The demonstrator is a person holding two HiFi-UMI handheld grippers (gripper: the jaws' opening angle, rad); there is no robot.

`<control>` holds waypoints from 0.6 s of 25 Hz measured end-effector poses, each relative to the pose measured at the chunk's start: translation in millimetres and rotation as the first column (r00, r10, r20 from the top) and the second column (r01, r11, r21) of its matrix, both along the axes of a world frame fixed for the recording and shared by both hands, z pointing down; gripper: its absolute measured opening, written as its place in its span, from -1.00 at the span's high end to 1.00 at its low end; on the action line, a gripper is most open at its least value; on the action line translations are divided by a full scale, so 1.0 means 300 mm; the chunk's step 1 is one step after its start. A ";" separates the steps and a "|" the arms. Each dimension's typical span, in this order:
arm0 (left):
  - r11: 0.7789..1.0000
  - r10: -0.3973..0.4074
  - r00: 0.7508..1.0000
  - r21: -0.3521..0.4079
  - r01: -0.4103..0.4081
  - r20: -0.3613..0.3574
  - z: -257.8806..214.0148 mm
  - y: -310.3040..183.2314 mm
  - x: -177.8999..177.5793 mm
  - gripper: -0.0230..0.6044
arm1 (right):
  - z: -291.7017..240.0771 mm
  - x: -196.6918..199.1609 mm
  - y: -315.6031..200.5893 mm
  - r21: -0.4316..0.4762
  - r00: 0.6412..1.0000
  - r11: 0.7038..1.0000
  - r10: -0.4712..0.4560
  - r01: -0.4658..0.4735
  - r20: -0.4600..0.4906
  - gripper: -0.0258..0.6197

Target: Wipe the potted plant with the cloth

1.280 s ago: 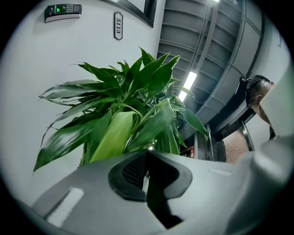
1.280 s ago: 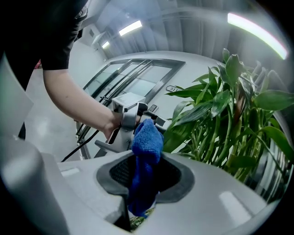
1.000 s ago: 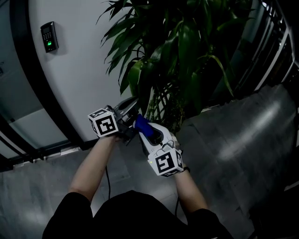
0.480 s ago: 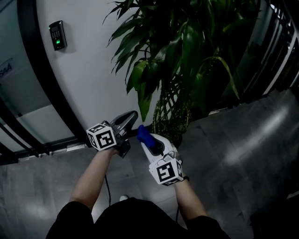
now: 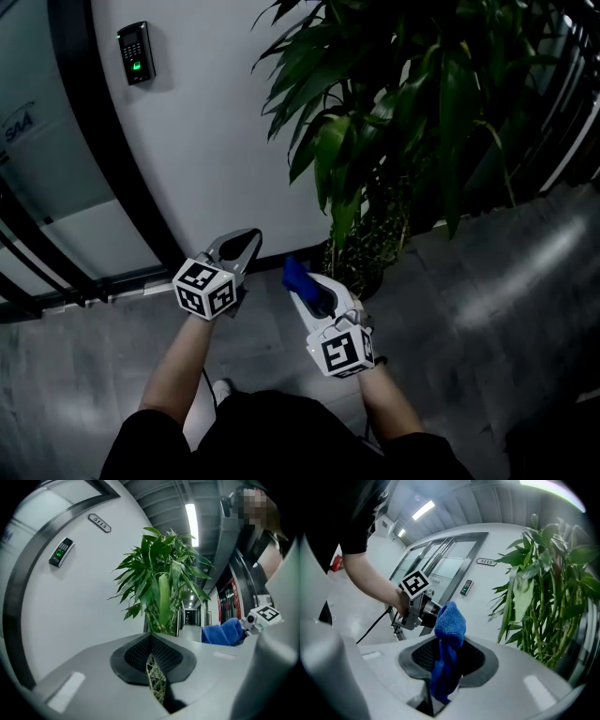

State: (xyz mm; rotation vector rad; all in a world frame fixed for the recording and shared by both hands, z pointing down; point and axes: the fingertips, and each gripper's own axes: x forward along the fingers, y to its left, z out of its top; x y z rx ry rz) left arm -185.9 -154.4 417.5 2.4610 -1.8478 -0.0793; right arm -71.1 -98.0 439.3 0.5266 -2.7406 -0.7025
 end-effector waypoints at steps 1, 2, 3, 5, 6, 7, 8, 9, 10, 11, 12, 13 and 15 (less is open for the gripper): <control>1.000 -0.013 1.000 0.003 0.013 0.022 0.010 0.007 -0.049 0.91 | 0.015 -0.025 -0.009 0.007 1.000 1.000 0.022 -0.022 -0.002 0.59; 1.000 -0.019 1.000 0.007 0.019 0.016 0.020 0.015 -0.100 0.91 | 0.031 -0.049 -0.023 0.010 0.999 0.999 0.051 -0.051 0.000 0.59; 1.000 -0.020 1.000 0.011 0.020 -0.005 0.031 0.024 -0.153 0.91 | 0.048 -0.073 -0.040 0.001 0.996 0.996 0.088 -0.088 0.004 0.59; 1.000 -0.006 0.999 0.009 0.006 -0.043 0.056 0.052 -0.260 0.91 | 0.075 -0.131 -0.068 -0.047 0.984 0.983 0.177 -0.175 0.022 0.59; 1.000 0.012 0.999 0.006 -0.012 -0.051 0.064 0.068 -0.317 0.91 | 0.079 -0.167 -0.076 -0.077 0.974 0.972 0.223 -0.220 0.034 0.59; 0.999 0.036 0.998 0.005 -0.035 -0.052 0.064 0.079 -0.378 0.91 | 0.074 -0.211 -0.084 -0.099 0.963 0.961 0.264 -0.259 0.046 0.59; 0.998 0.061 0.997 0.003 -0.061 -0.047 0.062 0.084 -0.442 0.91 | 0.063 -0.260 -0.090 -0.110 0.953 0.951 0.297 -0.289 0.059 0.59; 0.997 0.083 0.996 -0.003 -0.083 -0.038 0.061 0.084 -0.503 0.91 | 0.049 -0.310 -0.093 -0.112 0.944 0.943 0.321 -0.312 0.072 0.59; 0.994 0.104 0.994 -0.013 -0.104 -0.029 0.064 0.081 -0.556 0.91 | 0.034 -0.356 -0.091 -0.111 0.936 0.937 0.341 -0.331 0.086 0.59; 0.992 0.126 0.992 -0.022 -0.126 -0.021 0.067 0.076 -0.597 0.91 | 0.021 -0.395 -0.086 -0.111 0.929 0.931 0.357 -0.347 0.100 0.59; 0.988 0.150 0.989 -0.029 -0.150 -0.017 0.068 0.069 -0.624 0.91 | 0.009 -0.425 -0.079 -0.115 0.921 0.925 0.374 -0.362 0.111 0.59; 0.984 0.175 0.984 -0.032 -0.176 -0.014 0.067 0.058 -0.640 0.91 | 0.002 -0.446 -0.075 -0.122 0.913 0.918 0.391 -0.378 0.117 0.59; 0.973 0.228 0.974 -0.027 -0.229 -0.007 0.053 0.022 -0.643 0.91 | 0.004 -0.465 -0.084 -0.140 0.895 0.898 0.433 -0.417 0.111 0.59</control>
